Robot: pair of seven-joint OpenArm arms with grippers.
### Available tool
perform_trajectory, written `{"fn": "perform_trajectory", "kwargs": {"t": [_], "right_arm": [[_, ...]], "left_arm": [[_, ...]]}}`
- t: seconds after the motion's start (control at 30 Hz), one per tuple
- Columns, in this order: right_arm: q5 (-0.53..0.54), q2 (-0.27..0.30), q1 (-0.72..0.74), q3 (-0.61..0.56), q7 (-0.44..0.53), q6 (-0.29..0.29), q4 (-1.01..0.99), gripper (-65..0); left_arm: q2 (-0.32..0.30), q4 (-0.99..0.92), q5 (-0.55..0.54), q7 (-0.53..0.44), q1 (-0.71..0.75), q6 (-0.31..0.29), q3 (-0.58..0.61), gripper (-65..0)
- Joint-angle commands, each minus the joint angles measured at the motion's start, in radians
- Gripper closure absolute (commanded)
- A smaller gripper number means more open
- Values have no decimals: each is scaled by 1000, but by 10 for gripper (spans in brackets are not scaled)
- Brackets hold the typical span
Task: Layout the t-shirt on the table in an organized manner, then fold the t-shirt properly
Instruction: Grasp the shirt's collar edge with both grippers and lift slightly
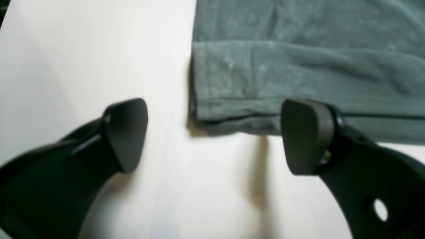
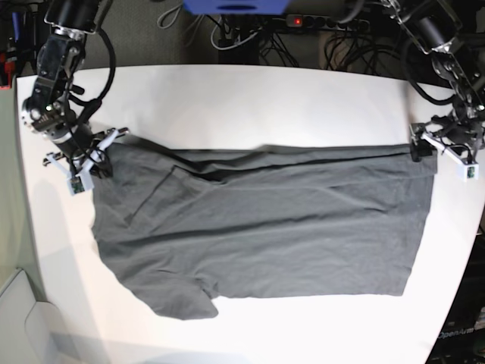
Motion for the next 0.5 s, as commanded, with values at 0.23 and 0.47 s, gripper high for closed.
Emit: {"fn": "perform_trajectory", "kwargs": {"t": [0.23, 0.47], "right_arm": [[15, 10, 17, 1, 28, -4, 14, 0], [15, 10, 17, 0, 28, -4, 12, 0]], "left_arm": [[-19, -71, -10, -40, -34, -10, -3, -617], [-18, -96, -17, -63, -34, -13, 45, -539]]}}
